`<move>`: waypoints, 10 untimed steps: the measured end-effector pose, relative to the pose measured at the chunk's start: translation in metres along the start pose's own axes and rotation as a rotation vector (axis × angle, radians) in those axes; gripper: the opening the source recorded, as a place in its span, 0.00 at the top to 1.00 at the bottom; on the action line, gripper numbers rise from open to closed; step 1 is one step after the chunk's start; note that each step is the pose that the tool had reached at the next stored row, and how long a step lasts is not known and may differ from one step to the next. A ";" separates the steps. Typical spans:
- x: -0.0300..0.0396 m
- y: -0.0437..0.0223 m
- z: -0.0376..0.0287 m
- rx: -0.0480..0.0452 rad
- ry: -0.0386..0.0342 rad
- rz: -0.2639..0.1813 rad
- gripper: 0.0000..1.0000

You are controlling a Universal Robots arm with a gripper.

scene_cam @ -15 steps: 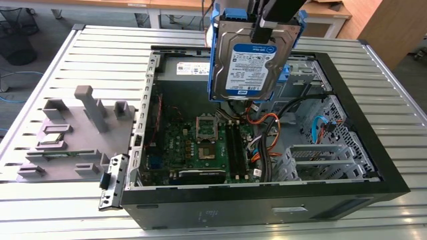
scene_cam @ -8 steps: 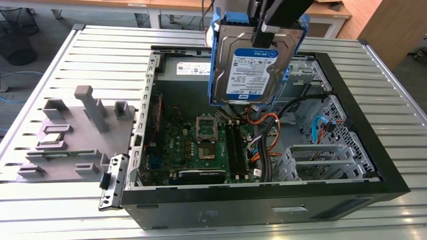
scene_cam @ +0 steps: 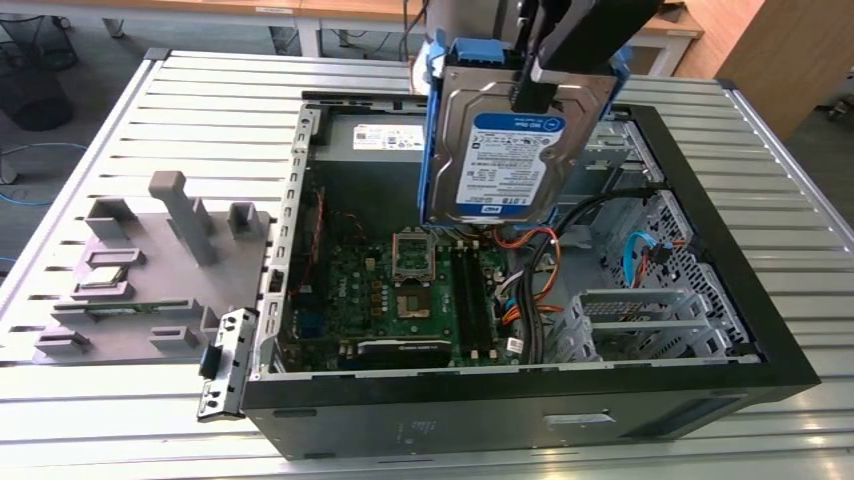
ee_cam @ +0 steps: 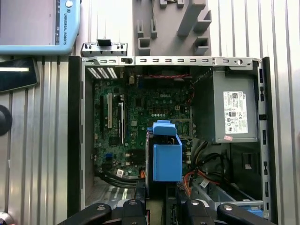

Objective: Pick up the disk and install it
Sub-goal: 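Pick up the disk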

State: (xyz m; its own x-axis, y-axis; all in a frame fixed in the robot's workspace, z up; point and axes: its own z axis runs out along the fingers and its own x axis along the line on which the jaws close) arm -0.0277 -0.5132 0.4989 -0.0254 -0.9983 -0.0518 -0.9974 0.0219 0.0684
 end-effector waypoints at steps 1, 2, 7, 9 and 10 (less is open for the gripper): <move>0.0004 -0.0022 -0.0001 -0.0001 0.0000 0.000 0.65; 0.0008 -0.0046 -0.0003 -0.0001 0.0000 0.001 0.65; 0.0027 -0.0187 -0.0012 -0.0005 0.0000 0.001 0.65; 0.0044 -0.0230 -0.0016 -0.0006 -0.0001 0.001 0.65; 0.0057 -0.0245 -0.0018 -0.0006 0.0000 0.001 0.65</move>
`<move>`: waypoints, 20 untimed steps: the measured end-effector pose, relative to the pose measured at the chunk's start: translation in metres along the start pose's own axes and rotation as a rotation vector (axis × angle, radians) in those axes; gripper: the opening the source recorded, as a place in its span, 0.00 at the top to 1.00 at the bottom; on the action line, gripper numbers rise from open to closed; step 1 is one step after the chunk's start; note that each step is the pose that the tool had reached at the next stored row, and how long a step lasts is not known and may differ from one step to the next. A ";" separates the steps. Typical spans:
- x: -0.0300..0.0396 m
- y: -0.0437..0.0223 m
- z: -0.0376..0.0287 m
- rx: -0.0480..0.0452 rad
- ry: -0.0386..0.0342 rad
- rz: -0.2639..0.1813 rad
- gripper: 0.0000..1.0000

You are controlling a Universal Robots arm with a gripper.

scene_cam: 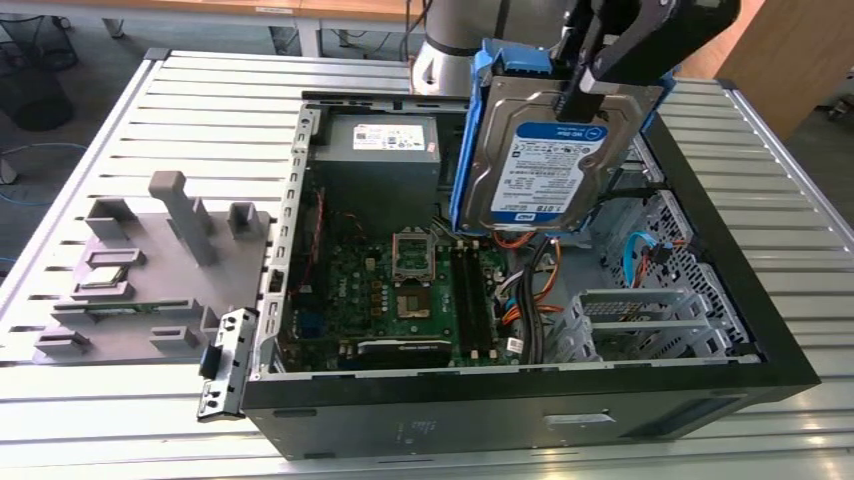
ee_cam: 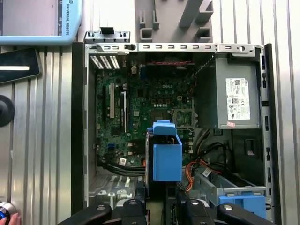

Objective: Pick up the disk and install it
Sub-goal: 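Pick up the disk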

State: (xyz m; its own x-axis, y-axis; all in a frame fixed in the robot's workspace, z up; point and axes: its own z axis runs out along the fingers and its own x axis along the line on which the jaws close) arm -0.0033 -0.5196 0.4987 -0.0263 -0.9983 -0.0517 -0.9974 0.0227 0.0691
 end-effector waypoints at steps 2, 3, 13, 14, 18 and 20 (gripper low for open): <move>0.0032 -0.0024 -0.0003 0.0000 0.0000 0.000 0.65; 0.0049 -0.0033 -0.0004 0.0000 0.0000 0.000 0.65; 0.0234 -0.0095 -0.0017 0.0002 -0.0002 0.003 0.65; 0.0250 -0.0101 -0.0018 0.0002 -0.0003 0.003 0.65; 0.0302 -0.0137 -0.0023 0.0002 -0.0004 0.006 0.65; 0.0324 -0.0160 -0.0026 0.0001 -0.0004 0.007 0.65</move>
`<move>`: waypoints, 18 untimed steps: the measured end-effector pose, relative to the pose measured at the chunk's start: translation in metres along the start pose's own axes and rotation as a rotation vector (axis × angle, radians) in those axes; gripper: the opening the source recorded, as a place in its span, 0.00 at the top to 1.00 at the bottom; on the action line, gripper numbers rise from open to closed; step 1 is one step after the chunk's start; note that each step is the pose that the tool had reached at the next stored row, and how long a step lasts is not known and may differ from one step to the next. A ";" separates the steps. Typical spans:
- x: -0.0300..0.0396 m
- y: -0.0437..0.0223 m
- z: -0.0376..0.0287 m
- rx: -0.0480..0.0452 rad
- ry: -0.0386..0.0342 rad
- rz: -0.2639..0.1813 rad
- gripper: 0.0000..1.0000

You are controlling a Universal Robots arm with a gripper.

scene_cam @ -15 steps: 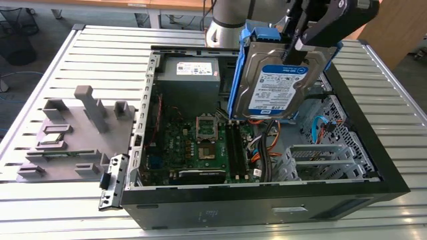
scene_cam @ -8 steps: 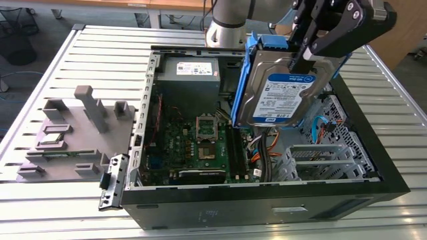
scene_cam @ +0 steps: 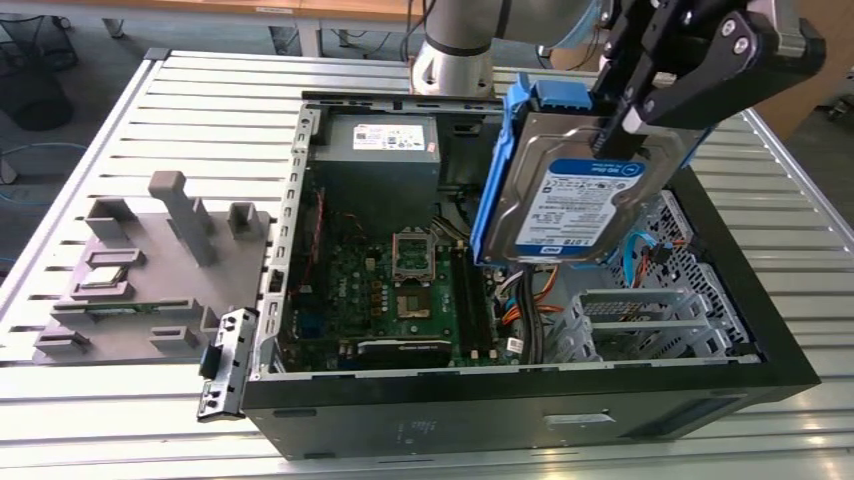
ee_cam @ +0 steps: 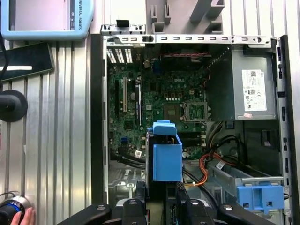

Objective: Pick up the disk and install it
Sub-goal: 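Pick up the disk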

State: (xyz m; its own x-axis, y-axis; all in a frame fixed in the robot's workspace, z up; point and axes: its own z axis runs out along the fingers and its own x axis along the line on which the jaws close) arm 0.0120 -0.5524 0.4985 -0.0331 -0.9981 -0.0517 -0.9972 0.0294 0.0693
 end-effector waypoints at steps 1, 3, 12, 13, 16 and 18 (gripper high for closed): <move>0.0010 -0.0014 -0.0001 -0.0001 -0.0001 0.000 0.65; 0.0029 -0.0052 -0.0005 -0.0004 -0.0001 0.001 0.65; 0.0102 -0.0229 -0.0020 -0.0023 -0.0002 0.003 0.65; 0.0112 -0.0238 -0.0022 -0.0024 -0.0002 0.003 0.65; 0.0125 -0.0258 -0.0024 -0.0024 -0.0002 0.005 0.65; 0.0128 -0.0299 -0.0026 -0.0028 -0.0004 0.005 0.65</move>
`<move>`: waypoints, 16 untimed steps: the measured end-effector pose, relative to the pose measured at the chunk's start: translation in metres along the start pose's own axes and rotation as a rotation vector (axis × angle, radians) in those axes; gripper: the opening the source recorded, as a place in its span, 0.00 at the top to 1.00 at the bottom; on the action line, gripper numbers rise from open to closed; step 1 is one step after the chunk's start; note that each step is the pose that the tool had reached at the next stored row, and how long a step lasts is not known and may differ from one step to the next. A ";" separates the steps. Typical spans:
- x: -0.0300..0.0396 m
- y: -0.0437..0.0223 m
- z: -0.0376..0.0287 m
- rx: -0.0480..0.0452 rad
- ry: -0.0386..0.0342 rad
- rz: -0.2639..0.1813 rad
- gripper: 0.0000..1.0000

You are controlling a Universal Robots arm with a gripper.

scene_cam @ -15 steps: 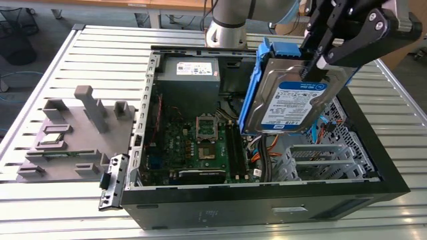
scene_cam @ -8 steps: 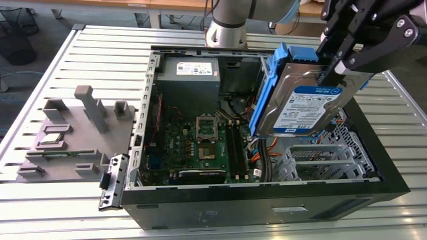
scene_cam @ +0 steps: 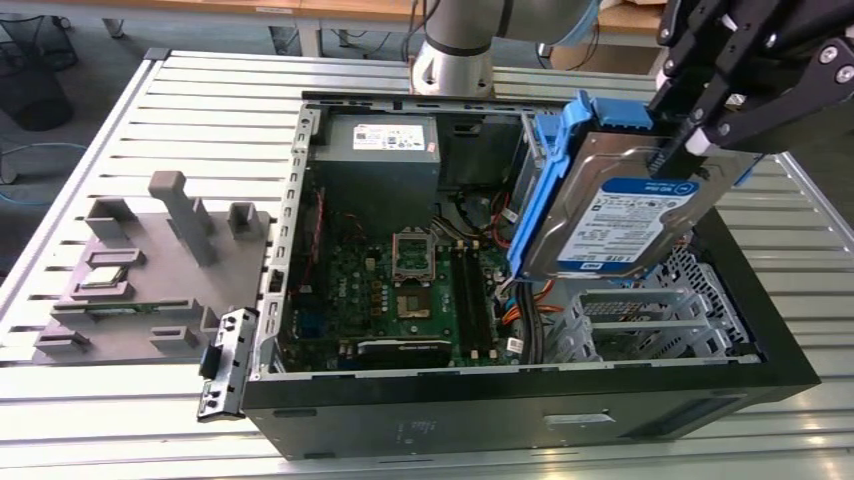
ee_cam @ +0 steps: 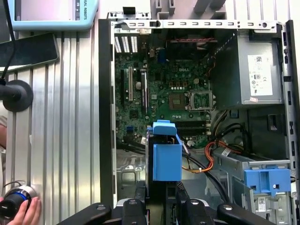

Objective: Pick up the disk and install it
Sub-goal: 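Pick up the disk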

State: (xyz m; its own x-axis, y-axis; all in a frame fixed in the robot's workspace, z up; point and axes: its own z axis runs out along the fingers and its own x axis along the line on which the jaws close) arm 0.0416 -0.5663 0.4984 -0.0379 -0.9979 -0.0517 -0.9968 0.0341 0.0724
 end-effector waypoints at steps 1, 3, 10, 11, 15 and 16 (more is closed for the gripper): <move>0.0002 -0.0026 -0.0002 -0.0002 0.0001 0.000 0.65; 0.0004 -0.0079 -0.0007 -0.0006 0.0001 0.001 0.65; 0.0019 -0.0282 -0.0022 -0.0016 0.0002 0.001 0.65; 0.0022 -0.0310 -0.0024 -0.0017 0.0000 0.001 0.65; 0.0022 -0.0339 -0.0026 -0.0019 0.0000 0.002 0.65; 0.0022 -0.0340 -0.0026 -0.0019 0.0000 0.002 0.65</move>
State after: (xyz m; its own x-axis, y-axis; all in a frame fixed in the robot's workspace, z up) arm 0.0755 -0.5698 0.4984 -0.0397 -0.9979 -0.0516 -0.9966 0.0358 0.0744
